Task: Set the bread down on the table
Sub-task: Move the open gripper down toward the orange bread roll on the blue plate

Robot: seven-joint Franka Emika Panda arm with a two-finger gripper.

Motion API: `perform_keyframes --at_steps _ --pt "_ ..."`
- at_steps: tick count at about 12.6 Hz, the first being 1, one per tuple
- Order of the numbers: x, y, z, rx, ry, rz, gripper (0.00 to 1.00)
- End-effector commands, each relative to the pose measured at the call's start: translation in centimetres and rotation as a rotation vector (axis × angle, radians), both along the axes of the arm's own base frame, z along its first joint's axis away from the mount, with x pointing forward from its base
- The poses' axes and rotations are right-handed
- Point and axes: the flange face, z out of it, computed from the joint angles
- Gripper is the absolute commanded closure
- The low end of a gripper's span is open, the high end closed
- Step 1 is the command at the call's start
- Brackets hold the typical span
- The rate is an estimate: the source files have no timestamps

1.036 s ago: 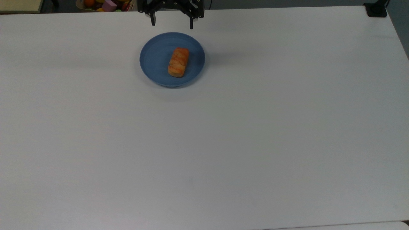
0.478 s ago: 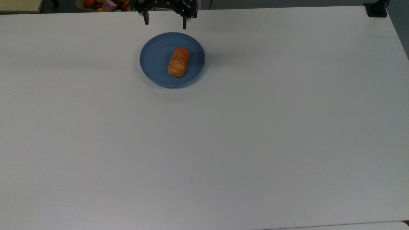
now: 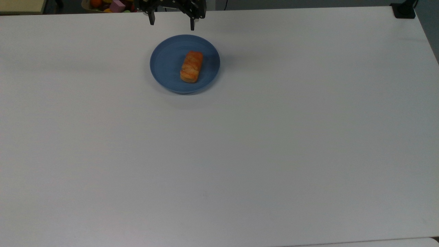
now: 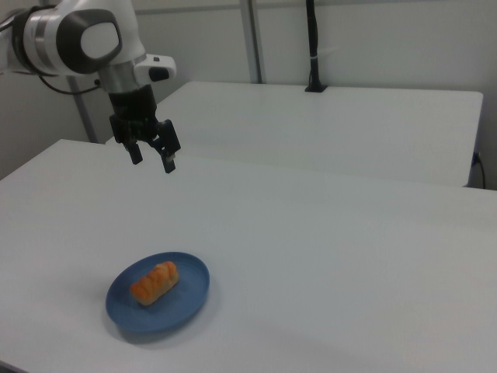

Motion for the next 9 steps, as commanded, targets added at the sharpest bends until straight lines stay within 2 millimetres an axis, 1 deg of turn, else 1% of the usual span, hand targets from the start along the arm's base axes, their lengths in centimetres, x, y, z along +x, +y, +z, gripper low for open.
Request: perform_keyframes --at_steps 1,3,5,6,8,9 --pt "-3.8 -0.7 -3.8 0.028 -0.011 -0.004 0.0" --pt "-5.1 -0.8 -8.2 0.03 0.008 0.0 0.0" --pt "-6.3 -0.8 -11.8 0.029 0.031 0.002 0.0" --pt "-6.7 -0.9 -13.3 0.028 0.039 -0.001 0.0" --pt "-6.9 -0.6 -16.3 0.028 0.054 -0.013 0.0" --pt "-6.5 -0.2 -17.8 0.025 0.07 -0.02 0.0"
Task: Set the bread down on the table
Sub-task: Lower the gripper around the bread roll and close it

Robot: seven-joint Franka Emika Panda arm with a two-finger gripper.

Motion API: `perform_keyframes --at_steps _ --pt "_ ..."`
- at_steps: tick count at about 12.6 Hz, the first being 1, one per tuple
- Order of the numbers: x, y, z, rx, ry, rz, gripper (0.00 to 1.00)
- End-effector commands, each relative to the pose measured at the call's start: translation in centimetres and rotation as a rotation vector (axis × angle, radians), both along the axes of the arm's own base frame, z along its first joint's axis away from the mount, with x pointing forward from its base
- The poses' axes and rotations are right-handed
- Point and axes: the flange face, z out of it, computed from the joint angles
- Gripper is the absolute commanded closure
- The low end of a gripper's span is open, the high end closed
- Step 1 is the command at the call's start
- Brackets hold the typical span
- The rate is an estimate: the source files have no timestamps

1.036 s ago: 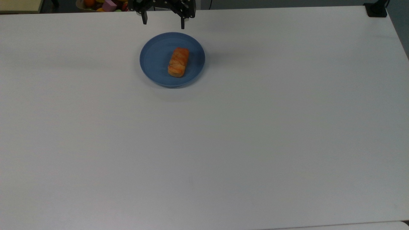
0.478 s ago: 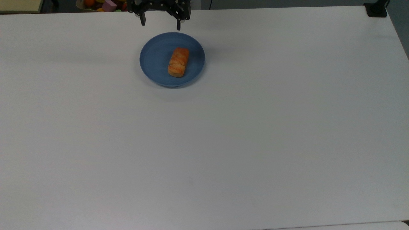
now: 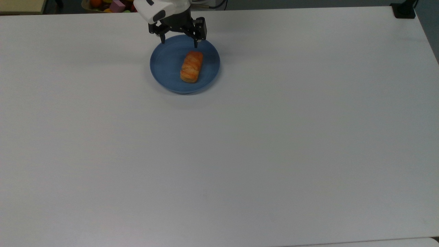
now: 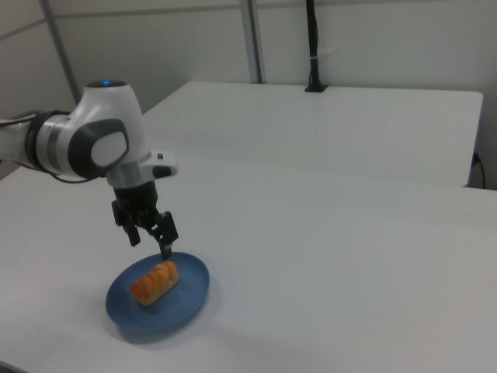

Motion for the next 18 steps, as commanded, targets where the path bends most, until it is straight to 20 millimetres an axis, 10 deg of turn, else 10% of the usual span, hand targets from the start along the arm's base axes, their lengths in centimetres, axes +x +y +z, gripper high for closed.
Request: perform_keyframes --at_steps 1,7,11,18 --pt "-0.3 0.6 -3.9 0.011 0.002 -0.065 0.0" --pt "-0.3 2.2 -9.4 0.001 0.012 -0.089 0.15" --pt "-0.3 2.7 -10.1 -0.001 0.018 -0.084 0.97" --pt "-0.5 2.3 -7.6 -0.002 0.041 -0.073 1.0"
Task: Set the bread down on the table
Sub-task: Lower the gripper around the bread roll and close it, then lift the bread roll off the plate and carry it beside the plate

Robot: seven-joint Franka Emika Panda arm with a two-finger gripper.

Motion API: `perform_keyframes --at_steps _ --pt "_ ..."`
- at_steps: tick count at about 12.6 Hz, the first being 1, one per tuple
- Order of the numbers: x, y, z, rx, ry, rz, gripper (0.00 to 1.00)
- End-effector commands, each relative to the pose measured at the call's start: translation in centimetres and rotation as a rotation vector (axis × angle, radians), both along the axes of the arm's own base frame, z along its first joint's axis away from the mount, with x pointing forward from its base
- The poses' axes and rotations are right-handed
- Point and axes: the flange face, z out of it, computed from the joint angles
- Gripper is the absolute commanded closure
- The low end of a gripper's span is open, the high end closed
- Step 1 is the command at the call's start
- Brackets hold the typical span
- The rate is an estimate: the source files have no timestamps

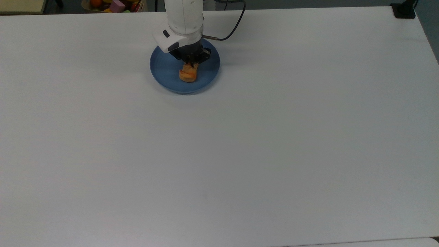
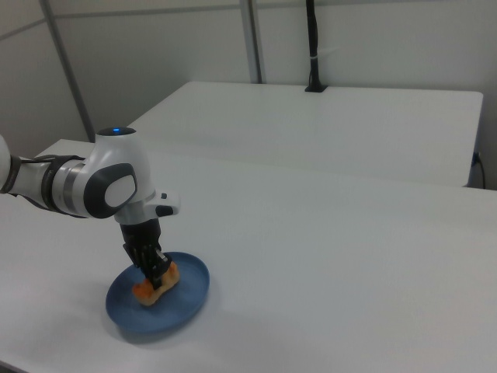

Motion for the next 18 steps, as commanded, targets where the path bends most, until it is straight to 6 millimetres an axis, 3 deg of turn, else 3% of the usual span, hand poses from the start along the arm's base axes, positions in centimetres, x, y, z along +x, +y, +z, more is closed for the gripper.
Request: perform_keyframes --at_steps 1,5,6,8,11,13,16,18 --pt "-0.2 0.0 3.0 0.013 0.022 0.003 1.0" --pt "3.1 -1.5 14.8 0.057 0.063 0.056 1.0" --pt "3.8 -2.1 17.1 0.068 0.058 0.059 1.0" --pt "4.8 -2.7 19.6 0.077 0.056 0.075 1.0" --pt "5.4 -2.7 20.6 0.078 0.044 0.107 1.0" --pt "7.1 -2.7 21.0 0.072 0.028 0.102 1.0" --pt "11.0 -2.9 20.2 0.061 0.008 0.091 1.0" --pt "13.8 -2.9 18.5 0.055 0.002 0.084 1.0"
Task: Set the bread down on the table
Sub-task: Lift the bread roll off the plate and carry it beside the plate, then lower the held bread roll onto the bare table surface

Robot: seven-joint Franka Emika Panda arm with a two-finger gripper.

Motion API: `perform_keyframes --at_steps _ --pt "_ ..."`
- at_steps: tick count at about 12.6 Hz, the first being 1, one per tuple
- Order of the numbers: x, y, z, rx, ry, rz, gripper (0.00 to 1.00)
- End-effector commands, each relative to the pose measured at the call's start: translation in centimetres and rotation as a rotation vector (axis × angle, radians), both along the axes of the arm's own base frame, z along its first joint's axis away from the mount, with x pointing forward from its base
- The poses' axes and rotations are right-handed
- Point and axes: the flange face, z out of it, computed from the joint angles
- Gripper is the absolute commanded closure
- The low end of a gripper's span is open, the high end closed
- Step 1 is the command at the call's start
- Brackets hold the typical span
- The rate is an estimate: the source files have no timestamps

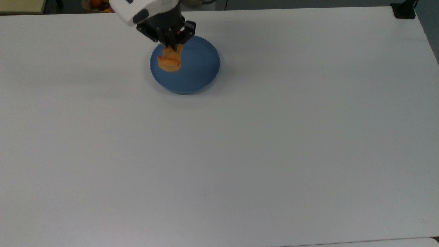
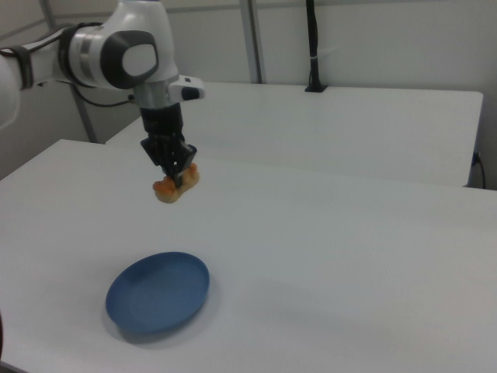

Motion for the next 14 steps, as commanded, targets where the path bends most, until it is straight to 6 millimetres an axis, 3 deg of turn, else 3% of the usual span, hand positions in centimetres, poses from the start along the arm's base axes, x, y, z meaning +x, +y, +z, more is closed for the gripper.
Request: perform_keyframes --at_steps 1,4,8,11,14 --pt "4.8 -0.1 -2.3 0.009 0.009 0.004 1.0" --pt "8.4 0.7 -5.7 -0.002 -0.007 0.009 1.0" --pt "11.5 1.9 -10.6 -0.002 -0.044 0.013 1.0" --pt "12.7 2.9 -13.6 -0.006 -0.07 0.013 1.0" --pt "13.2 4.1 -15.4 -0.006 -0.087 0.029 1.0"
